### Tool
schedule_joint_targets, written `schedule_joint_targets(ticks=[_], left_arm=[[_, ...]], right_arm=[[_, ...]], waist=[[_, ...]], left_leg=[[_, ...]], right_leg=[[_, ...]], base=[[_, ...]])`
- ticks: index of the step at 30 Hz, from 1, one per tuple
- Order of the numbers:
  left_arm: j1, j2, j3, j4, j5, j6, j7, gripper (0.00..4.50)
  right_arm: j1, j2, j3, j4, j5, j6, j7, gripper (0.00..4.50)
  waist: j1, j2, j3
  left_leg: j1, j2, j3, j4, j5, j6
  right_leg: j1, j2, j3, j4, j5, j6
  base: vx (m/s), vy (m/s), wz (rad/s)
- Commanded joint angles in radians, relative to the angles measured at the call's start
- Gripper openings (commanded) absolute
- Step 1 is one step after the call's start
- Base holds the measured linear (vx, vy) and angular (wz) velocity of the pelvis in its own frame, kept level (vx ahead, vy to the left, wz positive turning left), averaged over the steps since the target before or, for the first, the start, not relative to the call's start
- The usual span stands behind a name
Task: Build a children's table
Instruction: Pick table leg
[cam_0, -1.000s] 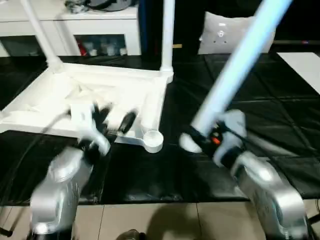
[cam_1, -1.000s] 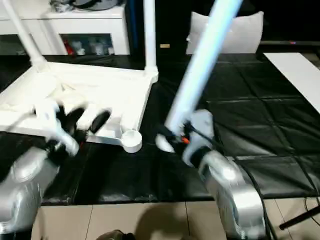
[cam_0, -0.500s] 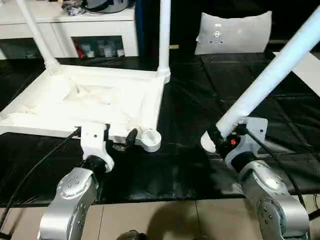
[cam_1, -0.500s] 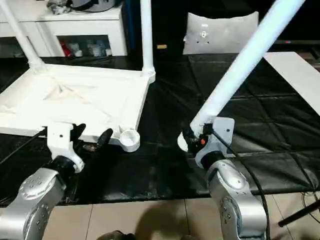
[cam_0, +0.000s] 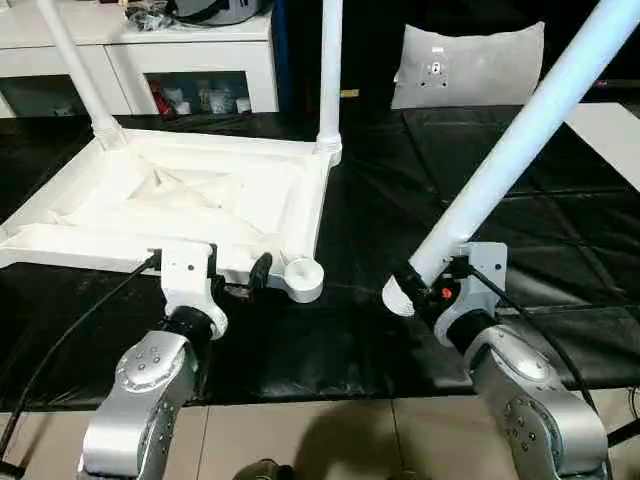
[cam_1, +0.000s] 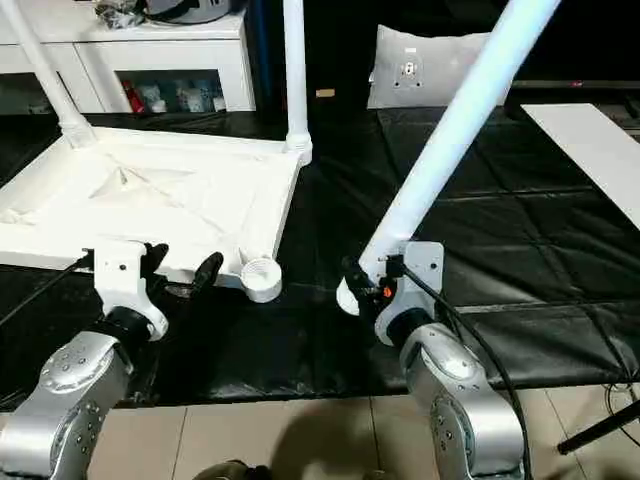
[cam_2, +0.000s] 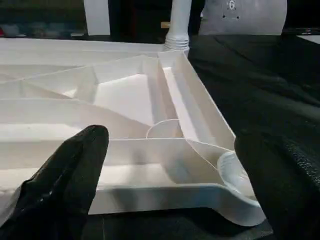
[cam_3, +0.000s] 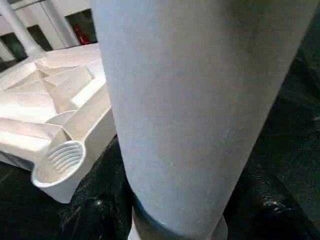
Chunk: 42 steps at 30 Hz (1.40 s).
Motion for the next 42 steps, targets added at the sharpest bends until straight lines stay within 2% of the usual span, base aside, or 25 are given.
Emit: schedule_joint_targets(ticks=[1,2,4,6,9,10,11,12,13,14,15,16,19,21,22,24,25,26,28,30,33,34,37,39,42], left_arm=[[-0.008,0.012,0.007,0.014,0.014,-0.004,0.001,4.50],[-0.011,0.010,0.008,0.016,0.013,-0.005,0.001,4.50],[-0.018,0.004,0.013,0.020,0.011,-0.004,0.000,4.50],[-0.019,0.004,0.013,0.021,0.011,-0.003,0.000,4.50],[-0.027,0.004,0.015,0.035,0.012,-0.009,0.001,4.50],[-0.028,0.004,0.015,0.036,0.012,-0.010,0.001,4.50],[-0.028,0.004,0.015,0.036,0.012,-0.010,0.001,4.50],[-0.029,0.004,0.016,0.038,0.012,-0.010,0.002,4.50],[-0.030,0.004,0.017,0.039,0.012,-0.011,0.003,4.50],[-0.031,0.004,0.017,0.040,0.013,-0.012,0.003,4.50],[-0.032,0.004,0.019,0.040,0.013,-0.011,0.003,4.50],[-0.032,0.005,0.019,0.040,0.014,-0.012,0.003,4.50],[-0.032,0.005,0.020,0.041,0.018,-0.014,0.002,4.50],[-0.031,0.002,0.022,0.040,0.017,-0.012,0.005,4.50],[-0.032,0.013,0.008,0.032,0.028,-0.005,0.000,4.50],[-0.033,0.022,-0.005,0.029,0.039,-0.007,-0.004,4.50],[-0.033,0.025,-0.010,0.028,0.044,-0.006,-0.005,4.50],[-0.032,0.028,-0.017,0.028,0.050,-0.005,-0.005,4.50],[-0.030,0.021,-0.016,0.032,0.064,-0.008,0.014,4.50],[-0.029,0.012,-0.004,0.030,0.061,-0.016,0.023,4.50],[-0.033,0.010,0.008,0.025,0.060,0.000,0.033,4.50],[-0.036,0.000,0.024,0.025,0.027,-0.001,0.025,4.50],[-0.036,0.013,0.026,0.029,0.017,-0.015,-0.001,4.50],[-0.039,0.011,0.033,0.035,0.020,-0.020,0.001,4.50],[-0.045,0.007,0.039,0.037,0.016,-0.016,0.000,4.50]], right_arm=[[0.000,0.002,0.000,0.003,-0.001,-0.022,0.001,1.94],[0.000,0.001,0.001,0.004,-0.002,-0.022,-0.001,1.94],[-0.003,0.001,0.006,0.003,-0.004,-0.021,-0.002,1.94],[-0.004,0.001,0.008,0.004,-0.004,-0.022,-0.002,1.94],[-0.012,-0.005,0.017,0.014,-0.015,-0.029,0.005,1.94],[-0.012,-0.009,0.017,0.017,-0.017,-0.030,0.007,1.94],[-0.012,-0.009,0.017,0.018,-0.017,-0.031,0.007,1.94],[-0.014,-0.013,0.020,0.022,-0.020,-0.034,0.009,1.94],[-0.017,-0.016,0.022,0.026,-0.023,-0.037,0.011,1.94],[-0.018,-0.017,0.023,0.029,-0.025,-0.039,0.012,1.94],[-0.021,-0.018,0.024,0.031,-0.027,-0.040,0.012,1.94],[-0.023,-0.017,0.023,0.033,-0.025,-0.041,0.012,1.94],[-0.027,-0.017,0.026,0.038,-0.024,-0.045,0.011,1.94],[-0.027,-0.017,0.027,0.040,-0.024,-0.047,0.011,1.94],[-0.032,-0.017,0.026,0.036,-0.016,-0.035,0.015,1.94],[-0.035,-0.021,0.029,0.034,-0.019,-0.029,0.016,1.94],[-0.037,-0.024,0.031,0.034,-0.024,-0.028,0.017,1.94],[-0.040,-0.028,0.034,0.034,-0.029,-0.027,0.018,1.94],[-0.050,-0.034,0.039,0.046,-0.045,-0.032,0.018,1.94],[-0.051,-0.033,0.038,0.050,-0.041,-0.037,0.023,1.94],[-0.046,-0.006,0.010,0.054,-0.007,-0.043,0.017,1.94],[-0.043,-0.019,0.024,0.055,-0.020,-0.050,0.025,1.94],[-0.040,-0.030,0.040,0.049,-0.031,-0.053,0.037,1.94],[-0.038,-0.028,0.039,0.046,-0.028,-0.052,0.041,1.94],[-0.037,-0.032,0.041,0.042,-0.026,-0.051,0.046,1.94]], waist=[[0.016,-0.001,-0.039],[0.012,0.004,-0.037],[-0.043,0.037,-0.053],[-0.056,0.048,-0.056],[-0.051,-0.015,-0.054],[-0.007,-0.040,-0.062],[-0.025,-0.023,-0.070],[-0.045,-0.025,-0.054],[-0.026,-0.022,-0.046],[-0.027,-0.029,-0.041],[-0.034,-0.003,-0.051],[-0.074,0.034,-0.057],[-0.098,0.044,-0.045],[-0.078,0.008,-0.048],[-0.053,-0.022,-0.050],[-0.038,-0.012,-0.055],[-0.053,0.018,-0.048],[-0.061,0.033,-0.048],[-0.070,0.059,-0.033],[-0.077,0.060,-0.042],[-0.063,-0.011,-0.067],[-0.030,-0.046,-0.056],[0.022,-0.039,-0.058],[0.022,-0.023,-0.071],[0.006,0.008,-0.057]], left_leg=[[0.003,0.115,-0.109,-0.021,-0.292,0.051],[0.011,0.113,-0.108,-0.040,-0.332,0.042],[0.073,0.083,-0.076,-0.153,-0.502,-0.006],[0.087,0.086,-0.063,-0.190,-0.432,0.004],[0.059,0.090,-0.038,-0.207,-0.487,-0.043],[0.024,0.028,-0.091,0.102,-0.337,-0.082],[-0.016,0.018,-0.147,0.169,-0.226,-0.083],[-0.064,0.019,-0.179,0.193,-0.182,-0.100],[-0.033,0.018,-0.155,0.123,-0.199,-0.152],[-0.015,0.023,-0.140,0.072,-0.176,-0.113],[0.006,0.030,-0.119,-0.022,-0.099,0.000],[0.075,0.061,-0.130,-0.077,-0.181,0.126],[0.108,0.092,-0.155,-0.128,-0.182,0.332],[0.096,0.087,-0.146,-0.112,-0.176,0.322],[0.076,0.036,-0.086,-0.067,-0.296,0.189],[0.042,0.078,-0.116,-0.060,-0.324,0.083],[0.064,0.121,-0.157,-0.122,-0.545,-0.150],[0.077,0.149,-0.194,-0.152,-0.632,-0.227],[0.066,0.122,-0.358,-0.236,-0.818,-0.240],[0.076,0.081,-0.391,-0.214,-0.743,-0.155],[0.056,0.007,-0.280,-0.126,-0.382,-0.025],[0.014,-0.032,-0.160,0.011,-0.173,-0.009],[0.000,0.022,-0.122,-0.031,0.014,-0.016],[0.029,0.055,-0.111,-0.068,0.021,-0.024],[0.058,0.094,-0.108,-0.104,-0.279,-0.096]], right_leg=[[0.034,-0.225,0.120,-0.168,-0.705,-0.131],[0.028,-0.195,0.100,-0.160,-0.709,-0.135],[-0.015,0.017,-0.017,-0.034,-0.415,-0.078],[-0.029,0.059,-0.056,0.071,-0.199,-0.052],[0.013,-0.042,-0.027,0.027,-0.152,-0.033],[0.007,-0.314,0.145,-0.145,-0.357,-0.101],[0.027,-0.330,0.184,-0.138,-0.355,-0.105],[0.068,-0.321,0.155,-0.121,-0.386,-0.104],[0.073,-0.192,0.065,-0.113,-0.443,-0.215],[0.070,-0.152,0.041,-0.115,-0.446,-0.261],[0.070,-0.073,0.012,-0.094,-0.433,-0.302],[0.002,0.037,-0.032,-0.024,-0.379,-0.247],[-0.014,0.055,-0.063,0.096,-0.130,-0.126],[0.003,-0.007,-0.020,0.041,-0.106,-0.102],[-0.006,-0.058,0.033,-0.053,-0.212,-0.178],[0.048,-0.115,0.062,-0.060,-0.318,-0.252],[0.020,-0.007,0.024,-0.017,-0.268,-0.201],[0.019,0.019,0.011,0.013,-0.207,-0.162],[0.031,0.057,-0.015,0.108,-0.179,-0.097],[0.019,0.066,0.012,0.123,-0.199,-0.124],[0.055,-0.017,0.106,-0.047,-0.193,-0.238],[0.073,-0.105,0.135,-0.140,-0.335,-0.239],[0.084,-0.054,0.132,-0.076,-0.220,-0.005],[0.079,0.002,0.087,-0.040,0.042,-0.034],[0.086,-0.005,0.072,-0.055,-0.281,-0.115]], base=[[0.027,0.111,-0.10],[0.019,0.137,-0.10],[0.008,0.145,-0.06],[-0.010,0.157,0.02],[-0.013,0.096,-0.02],[0.000,0.000,0.00],[0.041,0.046,-0.19],[0.041,0.046,-0.19],[0.004,0.108,-0.35],[-0.022,0.178,-0.08],[-0.022,0.178,-0.08],[-0.033,0.183,0.15],[-0.051,0.188,0.11],[-0.045,0.127,-0.03],[-0.065,0.104,0.11],[-0.065,0.089,0.12],[-0.058,0.060,-0.02],[-0.076,0.029,0.12],[-0.065,0.011,0.28],[-0.021,-0.080,0.69],[-0.042,-0.191,0.50],[-0.045,-0.249,0.18],[-0.002,-0.191,0.02],[-0.015,-0.093,0.11],[0.000,0.000,0.00]])
